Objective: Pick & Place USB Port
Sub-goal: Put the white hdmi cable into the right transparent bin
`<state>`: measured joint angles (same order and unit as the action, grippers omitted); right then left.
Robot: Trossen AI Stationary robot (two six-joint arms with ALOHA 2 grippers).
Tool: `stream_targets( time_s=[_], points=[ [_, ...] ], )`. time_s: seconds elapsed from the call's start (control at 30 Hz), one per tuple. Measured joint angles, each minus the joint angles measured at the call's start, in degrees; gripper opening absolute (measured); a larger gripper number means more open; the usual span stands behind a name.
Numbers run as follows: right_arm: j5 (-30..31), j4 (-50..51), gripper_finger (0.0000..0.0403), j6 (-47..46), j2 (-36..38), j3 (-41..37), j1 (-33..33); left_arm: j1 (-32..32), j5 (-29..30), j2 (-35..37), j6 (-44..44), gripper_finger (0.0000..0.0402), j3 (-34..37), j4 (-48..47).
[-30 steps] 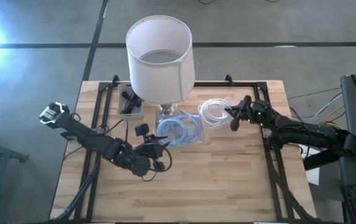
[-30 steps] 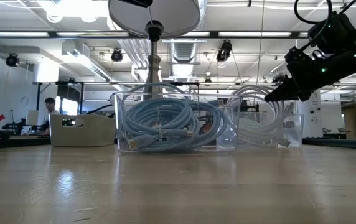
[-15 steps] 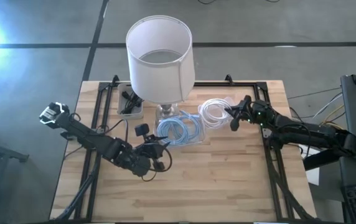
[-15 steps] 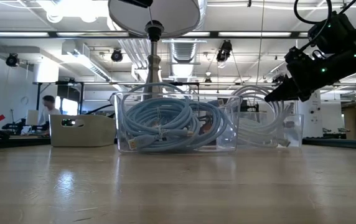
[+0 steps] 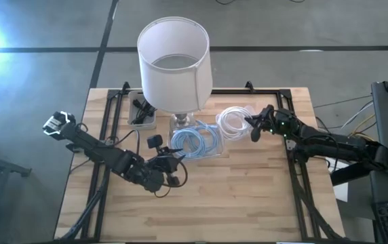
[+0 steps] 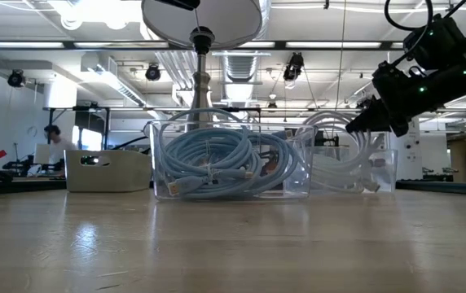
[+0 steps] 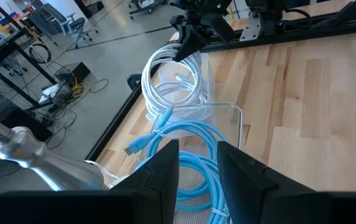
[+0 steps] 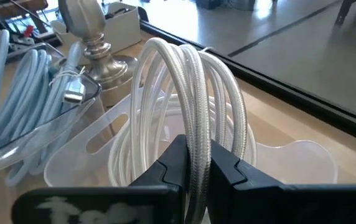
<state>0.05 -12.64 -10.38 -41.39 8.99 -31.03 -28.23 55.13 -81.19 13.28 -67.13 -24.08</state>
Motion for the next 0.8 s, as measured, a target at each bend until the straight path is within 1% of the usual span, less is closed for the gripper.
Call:
stream_targets(
  time_s=[0.2, 0.3, 0.4, 0.6, 0.7, 0.8],
  points=[
    [0.67, 0.7, 0.0029, 1.78, 0.0, -0.22, 0.0, 0.0, 0.0, 0.0, 0.0, 0.0112, 0.0, 0.02],
    [0.28, 0.8, 0.0034, 4.94, 0.0, -0.22, 0.07, 0.0, 0.0, 0.0, 0.02, 0.0113, 0.0, 0.01],
    [-2.91, 1.36, 0.0058, 6.73, 0.08, -0.22, 0.13, 0.0, 0.0, 0.0, 0.02, 0.0111, 0.0, 0.0],
    [-2.91, 3.53, 0.012, 3.08, 0.07, -0.22, 0.11, 0.0, 0.0, 0.0, 0.02, 0.011, 0.0, 0.02],
    [-2.78, 3.27, 0.0135, 4.28, 0.44, -0.09, 0.11, 0.01, 0.01, 0.0, 0.02, 0.011, 0.0, 0.01],
    [-1.57, 2.98, 0.0141, 7.27, 1.11, 2.05, 0.11, 0.0, 0.02, 0.0, 0.02, 0.011, 0.0, 0.02]
  ],
)
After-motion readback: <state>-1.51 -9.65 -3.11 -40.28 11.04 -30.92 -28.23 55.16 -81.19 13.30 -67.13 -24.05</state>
